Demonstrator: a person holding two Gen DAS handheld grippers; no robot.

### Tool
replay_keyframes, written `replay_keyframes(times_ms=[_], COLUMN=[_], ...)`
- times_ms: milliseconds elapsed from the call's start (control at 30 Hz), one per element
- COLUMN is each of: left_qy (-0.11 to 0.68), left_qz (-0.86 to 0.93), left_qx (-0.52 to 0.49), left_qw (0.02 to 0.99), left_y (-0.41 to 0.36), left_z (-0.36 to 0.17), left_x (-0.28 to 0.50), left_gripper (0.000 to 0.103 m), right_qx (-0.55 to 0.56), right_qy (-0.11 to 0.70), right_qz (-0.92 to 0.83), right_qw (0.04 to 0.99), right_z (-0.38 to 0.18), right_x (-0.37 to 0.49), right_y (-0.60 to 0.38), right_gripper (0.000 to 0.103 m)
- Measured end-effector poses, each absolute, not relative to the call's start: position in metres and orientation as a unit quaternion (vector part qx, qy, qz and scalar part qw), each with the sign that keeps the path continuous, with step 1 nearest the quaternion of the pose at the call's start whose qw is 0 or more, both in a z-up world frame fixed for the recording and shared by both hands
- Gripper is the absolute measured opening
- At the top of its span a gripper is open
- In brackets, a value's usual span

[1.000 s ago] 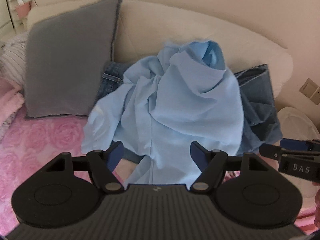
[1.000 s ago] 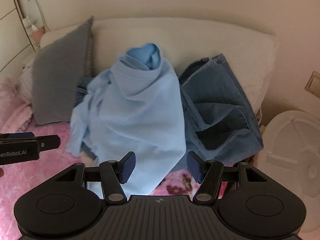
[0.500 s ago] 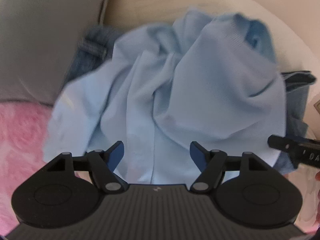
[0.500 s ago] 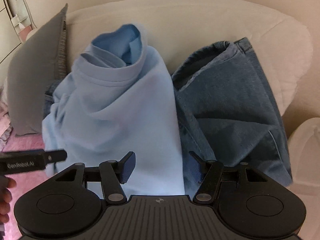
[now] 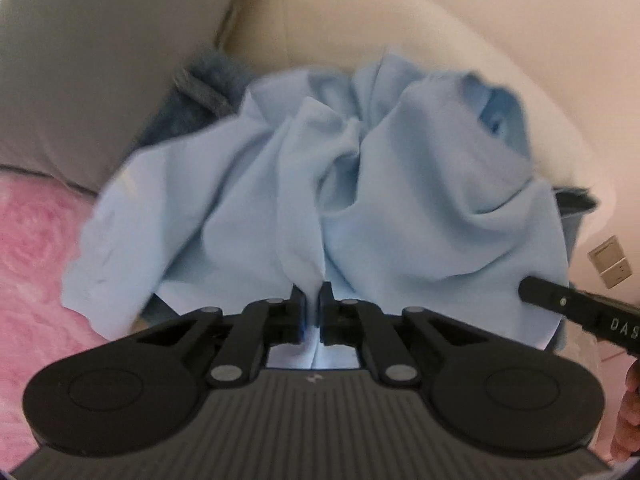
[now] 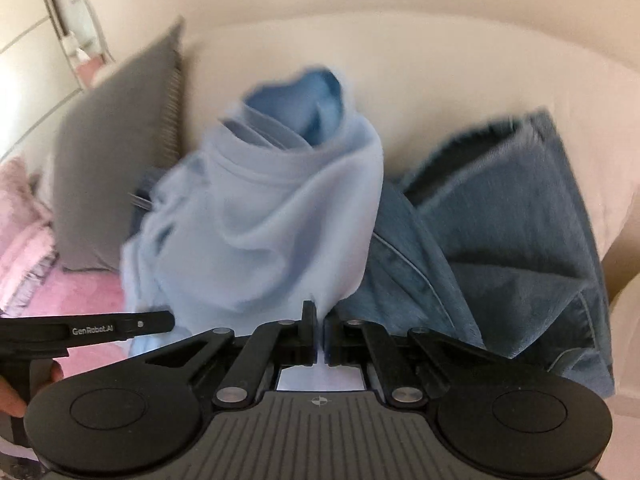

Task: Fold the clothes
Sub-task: 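Close the left and right grippers on the light blue sweatshirt, then lift the sweatshirt with both grippers and drop it on the open bedspread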

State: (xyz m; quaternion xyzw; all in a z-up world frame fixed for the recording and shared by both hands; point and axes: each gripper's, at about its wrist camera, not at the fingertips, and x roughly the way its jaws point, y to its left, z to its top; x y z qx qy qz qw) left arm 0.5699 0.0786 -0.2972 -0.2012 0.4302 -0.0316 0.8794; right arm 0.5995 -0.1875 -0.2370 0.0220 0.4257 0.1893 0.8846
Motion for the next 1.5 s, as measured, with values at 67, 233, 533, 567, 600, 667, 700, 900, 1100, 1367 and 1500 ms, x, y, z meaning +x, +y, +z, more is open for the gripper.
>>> replay_keyframes(times_ms=[67, 233, 533, 567, 600, 667, 700, 900, 1100, 1367, 1500], left_qy=[0.408, 0.343, 0.188, 0.171, 0.154, 0.117, 0.096, 0.002, 0.114, 0.374, 0.388], left_qz=[-0.028, 0.019, 0.17, 0.189, 0.207, 0.239, 0.257, 0.328, 0.406, 0.488, 0.502], left_qx=[-0.198, -0.23, -0.252, -0.25, -0.244, -0.227, -0.214, -0.143, -0.192, -0.306, -0.316], left_qw=[0.891, 0.911, 0.934, 0.934, 0.935, 0.937, 0.938, 0.934, 0.886, 0.727, 0.705], left_y=[0.086, 0.12, 0.183, 0.188, 0.192, 0.198, 0.198, 0.178, 0.185, 0.163, 0.122], left_z=[-0.276, -0.215, -0.088, -0.072, -0.056, -0.022, -0.002, 0.092, 0.077, -0.053, -0.068], left_x=[0.546, 0.468, 0.225, 0.193, 0.163, 0.105, 0.072, -0.075, -0.143, -0.189, -0.22], left_gripper=[0.003, 0.003, 0.002, 0.002, 0.002, 0.002, 0.002, 0.003, 0.017, 0.024, 0.025], right_qx=[0.023, 0.025, 0.013, 0.02, 0.027, 0.04, 0.047, 0.087, 0.0, -0.279, -0.326], right_qy=[0.407, 0.352, 0.259, 0.252, 0.245, 0.231, 0.224, 0.178, 0.241, 0.368, 0.375], right_qz=[0.204, 0.275, 0.457, 0.478, 0.498, 0.537, 0.556, 0.664, 0.698, 0.633, 0.638], right_qw=[0.89, 0.894, 0.851, 0.841, 0.831, 0.81, 0.799, 0.721, 0.674, 0.622, 0.588], right_z=[-0.216, -0.158, -0.058, -0.05, -0.041, -0.024, -0.015, 0.036, 0.038, -0.074, -0.087], right_x=[0.587, 0.549, 0.424, 0.406, 0.387, 0.349, 0.33, 0.217, 0.119, 0.02, -0.021], right_y=[-0.183, -0.149, -0.049, -0.038, -0.026, -0.002, 0.009, 0.08, 0.146, 0.164, 0.129], right_gripper=[0.001, 0.001, 0.0, 0.0, 0.0, 0.0, 0.0, 0.0, 0.004, 0.051, 0.051])
